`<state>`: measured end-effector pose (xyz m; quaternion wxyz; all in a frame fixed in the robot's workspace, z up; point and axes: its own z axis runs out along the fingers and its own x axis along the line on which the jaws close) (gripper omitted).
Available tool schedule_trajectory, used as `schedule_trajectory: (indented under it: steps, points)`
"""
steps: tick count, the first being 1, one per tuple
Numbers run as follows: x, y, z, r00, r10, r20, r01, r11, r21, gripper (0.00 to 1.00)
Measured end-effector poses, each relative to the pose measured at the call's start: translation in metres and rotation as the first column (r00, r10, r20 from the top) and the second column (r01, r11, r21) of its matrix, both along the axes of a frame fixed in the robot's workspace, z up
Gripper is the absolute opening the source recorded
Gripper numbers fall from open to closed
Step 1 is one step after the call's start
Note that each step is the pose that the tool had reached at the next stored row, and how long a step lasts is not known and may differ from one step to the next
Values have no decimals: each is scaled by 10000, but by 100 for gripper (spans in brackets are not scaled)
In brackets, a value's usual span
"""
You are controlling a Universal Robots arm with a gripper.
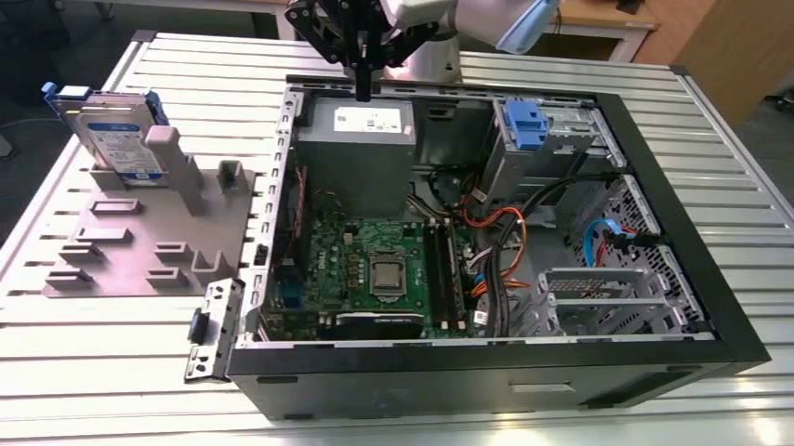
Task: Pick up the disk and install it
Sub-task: 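Reach for the disk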
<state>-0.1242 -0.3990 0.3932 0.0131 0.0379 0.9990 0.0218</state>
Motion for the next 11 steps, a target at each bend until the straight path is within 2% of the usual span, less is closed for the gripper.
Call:
schedule_trajectory:
  steps: [11]
  points:
    - [-27,0,1,10000,1,-1,-1,10000,-2,11]
